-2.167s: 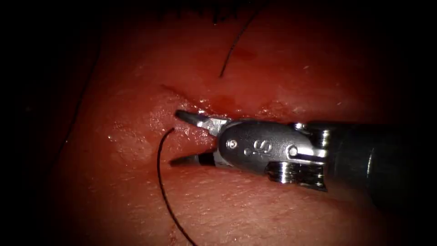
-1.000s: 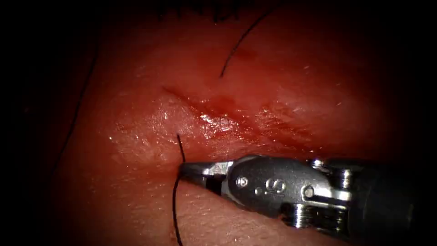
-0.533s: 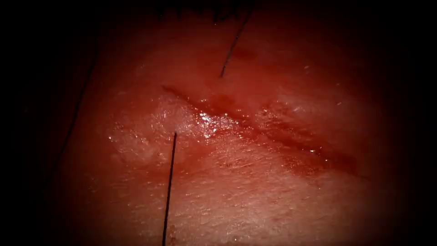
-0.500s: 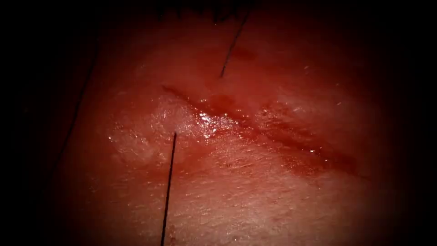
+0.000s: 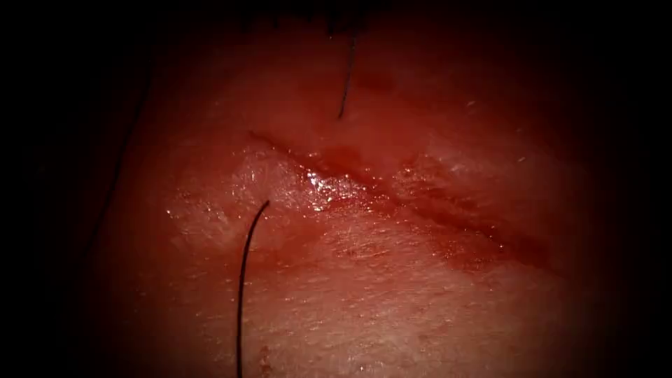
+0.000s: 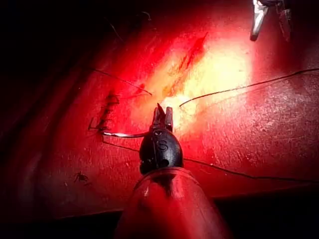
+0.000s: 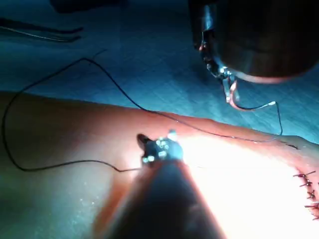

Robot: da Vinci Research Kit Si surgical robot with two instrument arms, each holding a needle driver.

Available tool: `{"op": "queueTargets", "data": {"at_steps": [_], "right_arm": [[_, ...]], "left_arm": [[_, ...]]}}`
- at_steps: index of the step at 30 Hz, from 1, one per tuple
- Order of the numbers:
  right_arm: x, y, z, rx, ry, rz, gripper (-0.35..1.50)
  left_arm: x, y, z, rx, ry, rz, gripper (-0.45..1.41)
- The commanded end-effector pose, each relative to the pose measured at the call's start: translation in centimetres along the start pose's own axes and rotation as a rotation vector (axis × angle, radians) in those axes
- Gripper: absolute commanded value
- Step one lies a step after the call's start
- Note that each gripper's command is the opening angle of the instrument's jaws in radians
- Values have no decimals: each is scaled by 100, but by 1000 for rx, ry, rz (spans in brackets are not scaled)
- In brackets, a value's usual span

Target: Wound Closure

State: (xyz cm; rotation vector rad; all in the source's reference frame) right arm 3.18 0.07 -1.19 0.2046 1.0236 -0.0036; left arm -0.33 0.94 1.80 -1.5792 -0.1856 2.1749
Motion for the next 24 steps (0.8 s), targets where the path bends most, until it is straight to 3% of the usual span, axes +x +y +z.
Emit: {"op": "queueTargets", "data": {"at_steps": [1,13,15,21,24], "right_arm": [[-17,21,4,-28,5,8,126],[-86,92,36,-100,-3,-10,118],[-107,108,60,-127,-25,-40,118],[-140,116,98,-138,-62,-79,121],[-170,122,116,-135,-95,-106,121]], "left_arm": [[-4,0,7,-1,1,1,-45],[-4,0,7,-5,1,-5,-45],[-5,1,7,-4,1,-5,-45],[-5,1,7,-5,1,-5,-45],[-5,1,7,-5,1,-5,-45]]}}
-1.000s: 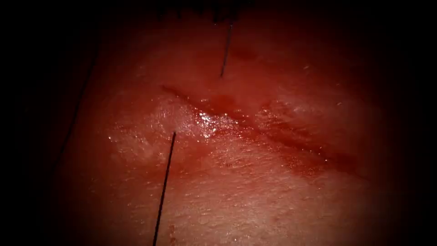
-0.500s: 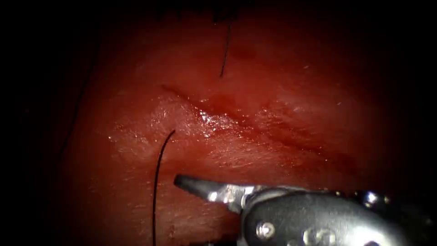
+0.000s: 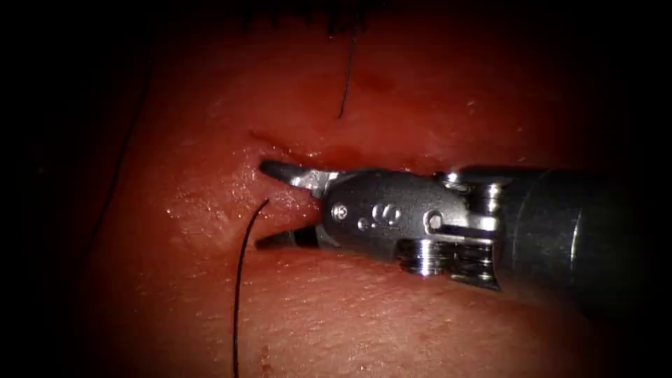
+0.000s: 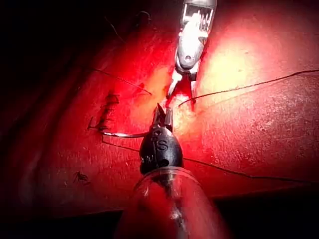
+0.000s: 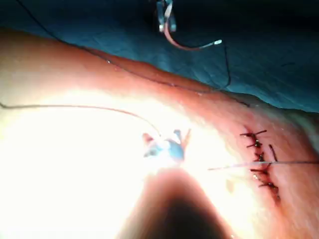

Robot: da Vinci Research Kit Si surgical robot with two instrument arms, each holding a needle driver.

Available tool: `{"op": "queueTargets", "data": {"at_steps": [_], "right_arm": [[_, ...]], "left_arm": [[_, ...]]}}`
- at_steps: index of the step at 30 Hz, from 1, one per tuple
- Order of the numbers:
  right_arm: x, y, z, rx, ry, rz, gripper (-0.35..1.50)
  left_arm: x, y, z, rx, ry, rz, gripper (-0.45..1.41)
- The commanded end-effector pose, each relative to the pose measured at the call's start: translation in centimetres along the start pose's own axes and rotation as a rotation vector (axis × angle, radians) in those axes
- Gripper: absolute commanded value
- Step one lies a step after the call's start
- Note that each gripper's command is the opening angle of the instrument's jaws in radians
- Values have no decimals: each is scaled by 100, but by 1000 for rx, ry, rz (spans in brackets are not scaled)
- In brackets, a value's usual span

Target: Wound Closure

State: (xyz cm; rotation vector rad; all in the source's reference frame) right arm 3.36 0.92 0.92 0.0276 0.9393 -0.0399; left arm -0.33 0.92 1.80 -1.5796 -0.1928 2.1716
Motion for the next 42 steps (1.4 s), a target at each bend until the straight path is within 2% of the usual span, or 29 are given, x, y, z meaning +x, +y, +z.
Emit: {"op": "queueTargets", "data": {"at_steps": [1,3,6,7,11,13,14,15,16,22,23,27,36,42], "right_arm": [[-18,-3,15,-5,-7,-9,118],[-24,-5,19,4,4,-15,118],[-26,-10,25,6,8,-22,108],[-25,-13,29,12,33,-25,93],[-19,-18,35,2,41,-27,81],[-17,-20,36,2,42,-28,51],[-16,-22,35,4,48,-36,4],[-16,-23,33,6,49,-31,-28],[-17,-25,27,12,55,-15,-35],[-18,-40,9,7,45,4,-35],[-9,-50,3,20,53,17,-35],[6,-61,-3,37,60,15,-35],[66,-90,-30,86,89,15,-35],[86,-99,-39,111,89,13,-35]], "left_arm": [[-4,0,7,-1,1,0,-45],[-4,0,7,-1,1,0,-45],[-4,0,7,-1,1,0,-45],[-4,0,7,-1,1,0,-45],[-4,0,7,-1,1,0,-45],[-4,0,7,-1,1,0,-45],[-4,0,7,-1,1,0,-45],[-4,0,7,-1,1,0,-45],[-4,0,7,-1,1,0,-45],[-4,0,7,-3,-2,1,-45],[-4,0,7,-2,-2,1,-45],[-4,0,7,-2,-2,1,-45],[-4,0,7,-2,-2,1,-45],[-4,0,7,-2,-2,1,-45]]}}
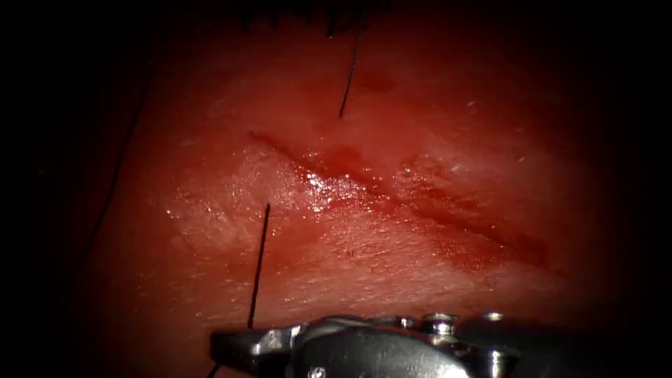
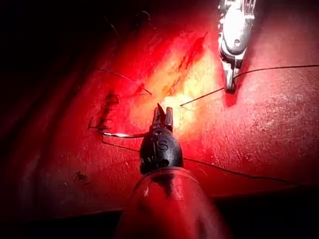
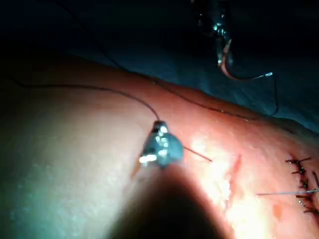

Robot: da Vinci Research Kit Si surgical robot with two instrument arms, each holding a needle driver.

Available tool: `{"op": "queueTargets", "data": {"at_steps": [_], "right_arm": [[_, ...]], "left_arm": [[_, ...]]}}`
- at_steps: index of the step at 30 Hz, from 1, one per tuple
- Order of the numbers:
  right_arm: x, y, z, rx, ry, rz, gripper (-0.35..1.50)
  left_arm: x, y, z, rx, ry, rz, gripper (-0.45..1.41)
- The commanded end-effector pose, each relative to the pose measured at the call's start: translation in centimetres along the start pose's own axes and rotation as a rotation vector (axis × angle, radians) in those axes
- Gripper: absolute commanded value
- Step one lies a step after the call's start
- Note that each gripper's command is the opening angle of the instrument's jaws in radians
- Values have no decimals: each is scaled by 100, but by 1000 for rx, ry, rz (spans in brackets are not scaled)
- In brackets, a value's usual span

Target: Wound Closure

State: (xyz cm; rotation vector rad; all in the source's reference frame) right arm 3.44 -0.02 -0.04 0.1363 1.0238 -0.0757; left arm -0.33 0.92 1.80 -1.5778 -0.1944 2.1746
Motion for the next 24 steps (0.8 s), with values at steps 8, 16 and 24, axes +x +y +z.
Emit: {"op": "queueTargets", "data": {"at_steps": [8,16,24], "right_arm": [[20,-28,1,44,-4,-16,-35],[37,-45,-4,74,-9,-26,-35],[58,-59,-12,99,-6,-15,-35]], "left_arm": [[-4,0,7,-1,1,0,-45],[-4,0,7,-1,1,0,-45],[-4,0,7,-1,1,0,-45]]}}
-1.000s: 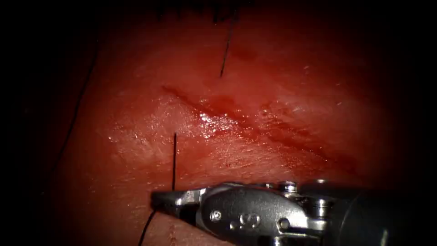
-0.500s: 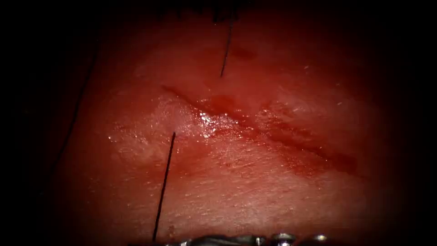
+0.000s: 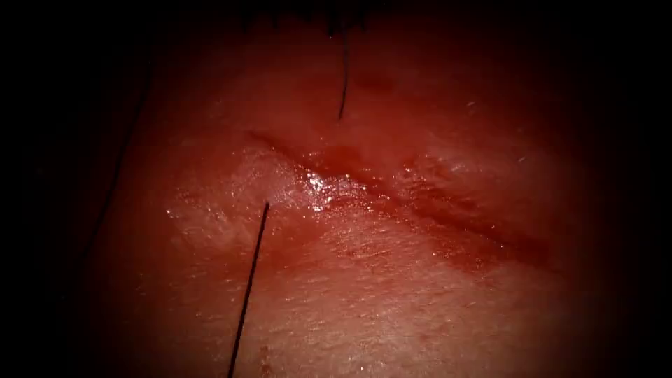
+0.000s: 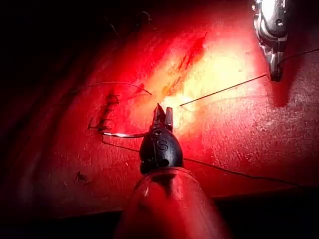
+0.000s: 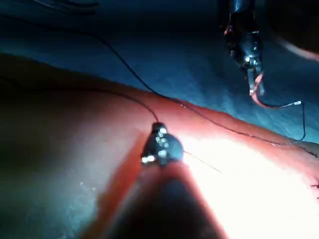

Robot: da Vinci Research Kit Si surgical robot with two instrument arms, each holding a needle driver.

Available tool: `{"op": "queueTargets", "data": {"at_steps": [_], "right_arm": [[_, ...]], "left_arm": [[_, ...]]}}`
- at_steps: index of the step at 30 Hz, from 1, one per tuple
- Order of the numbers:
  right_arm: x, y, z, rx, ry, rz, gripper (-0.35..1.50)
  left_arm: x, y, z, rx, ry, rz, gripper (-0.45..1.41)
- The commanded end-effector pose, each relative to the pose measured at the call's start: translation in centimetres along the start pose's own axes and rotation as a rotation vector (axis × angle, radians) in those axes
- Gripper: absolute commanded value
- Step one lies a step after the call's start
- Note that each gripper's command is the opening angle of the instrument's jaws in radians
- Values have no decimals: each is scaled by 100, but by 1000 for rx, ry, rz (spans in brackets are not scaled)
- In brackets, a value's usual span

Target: Wound Closure

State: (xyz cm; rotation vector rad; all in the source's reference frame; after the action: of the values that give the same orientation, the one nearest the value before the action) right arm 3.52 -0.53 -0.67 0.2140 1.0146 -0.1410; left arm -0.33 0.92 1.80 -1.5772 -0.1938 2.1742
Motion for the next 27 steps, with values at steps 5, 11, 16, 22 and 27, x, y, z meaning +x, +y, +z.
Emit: {"op": "queueTargets", "data": {"at_steps": [5,11,16,22,27], "right_arm": [[9,-10,5,35,-17,17,-30],[5,52,-24,-72,41,80,121],[-14,102,-42,-140,22,77,120],[-55,131,-35,-175,1,78,120],[-93,136,-9,-201,-17,59,120]], "left_arm": [[-4,0,7,-2,0,-6,-45],[-4,1,7,-1,0,-6,-45],[-4,1,7,-1,0,-6,-45],[-4,1,5,-3,0,-5,-45],[-4,1,6,-5,1,-5,-45]]}}
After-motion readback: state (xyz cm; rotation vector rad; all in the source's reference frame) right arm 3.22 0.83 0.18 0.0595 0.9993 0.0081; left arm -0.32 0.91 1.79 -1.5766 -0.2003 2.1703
